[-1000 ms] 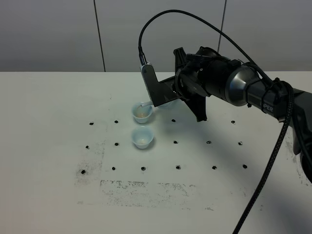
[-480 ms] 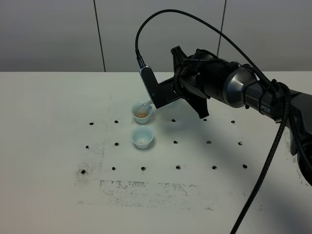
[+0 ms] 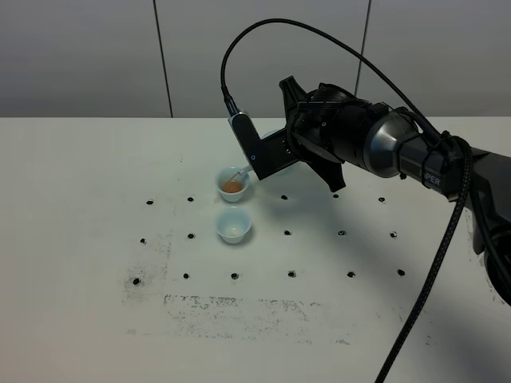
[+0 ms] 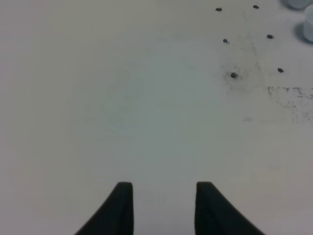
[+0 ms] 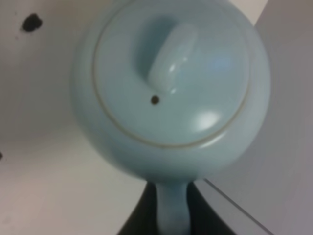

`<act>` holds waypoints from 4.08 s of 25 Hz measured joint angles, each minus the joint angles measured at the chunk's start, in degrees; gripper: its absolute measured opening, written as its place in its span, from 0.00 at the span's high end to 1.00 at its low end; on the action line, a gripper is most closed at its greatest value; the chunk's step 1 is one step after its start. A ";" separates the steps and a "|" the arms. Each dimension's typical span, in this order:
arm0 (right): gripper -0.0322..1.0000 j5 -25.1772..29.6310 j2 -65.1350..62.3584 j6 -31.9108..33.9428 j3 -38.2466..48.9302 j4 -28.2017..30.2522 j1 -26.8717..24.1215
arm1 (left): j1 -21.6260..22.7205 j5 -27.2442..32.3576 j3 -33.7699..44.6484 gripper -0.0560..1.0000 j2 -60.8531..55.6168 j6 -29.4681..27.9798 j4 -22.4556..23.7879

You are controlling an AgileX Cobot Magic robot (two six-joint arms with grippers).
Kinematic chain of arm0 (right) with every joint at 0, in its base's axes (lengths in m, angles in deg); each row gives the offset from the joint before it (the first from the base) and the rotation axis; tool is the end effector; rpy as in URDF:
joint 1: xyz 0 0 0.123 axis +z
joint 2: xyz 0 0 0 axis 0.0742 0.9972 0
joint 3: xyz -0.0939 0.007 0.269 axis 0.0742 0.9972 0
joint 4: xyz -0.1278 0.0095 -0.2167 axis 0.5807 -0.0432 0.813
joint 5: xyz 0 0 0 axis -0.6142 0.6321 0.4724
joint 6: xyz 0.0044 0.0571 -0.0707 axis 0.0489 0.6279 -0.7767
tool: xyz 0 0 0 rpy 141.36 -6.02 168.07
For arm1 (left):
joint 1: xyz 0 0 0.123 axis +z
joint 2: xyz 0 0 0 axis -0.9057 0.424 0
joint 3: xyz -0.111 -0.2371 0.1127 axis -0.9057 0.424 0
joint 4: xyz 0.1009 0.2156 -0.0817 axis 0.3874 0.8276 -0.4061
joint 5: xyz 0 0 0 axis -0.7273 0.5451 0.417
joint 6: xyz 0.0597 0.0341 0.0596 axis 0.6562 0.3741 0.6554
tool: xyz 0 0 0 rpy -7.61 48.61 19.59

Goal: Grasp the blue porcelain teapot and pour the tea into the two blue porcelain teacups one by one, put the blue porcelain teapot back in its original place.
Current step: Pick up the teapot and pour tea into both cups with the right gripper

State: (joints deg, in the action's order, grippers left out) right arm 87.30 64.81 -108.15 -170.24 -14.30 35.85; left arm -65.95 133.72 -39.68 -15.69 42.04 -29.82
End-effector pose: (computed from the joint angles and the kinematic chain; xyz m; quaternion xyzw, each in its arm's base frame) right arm 0.4447 0.2328 0.1927 -0.7760 0.5001 -0.3260 0.2035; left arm -0.0011 -0.0036 0.2652 0.0224 0.8639 -0.0196 0.5028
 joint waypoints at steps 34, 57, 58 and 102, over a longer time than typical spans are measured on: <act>0.94 -1.00 0.00 0.88 0.00 4.15 0.00 | 0.00 0.00 0.00 0.67 0.00 -0.02 0.00; 0.94 -0.83 -0.69 1.45 0.00 -14.24 -3.01 | 0.00 0.00 0.00 0.67 0.00 0.09 0.00; 0.94 -0.78 -0.84 1.45 0.00 -17.21 -3.39 | 0.00 0.00 0.00 0.67 0.00 0.09 0.00; 0.94 -11.57 -4.26 26.12 17.04 -58.03 -8.47 | 0.00 0.00 0.00 0.67 0.00 -0.01 0.00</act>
State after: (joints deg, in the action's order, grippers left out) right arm 75.73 60.55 -82.04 -153.19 -72.33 27.38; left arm -65.95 133.72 -39.68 -15.69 42.03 -29.82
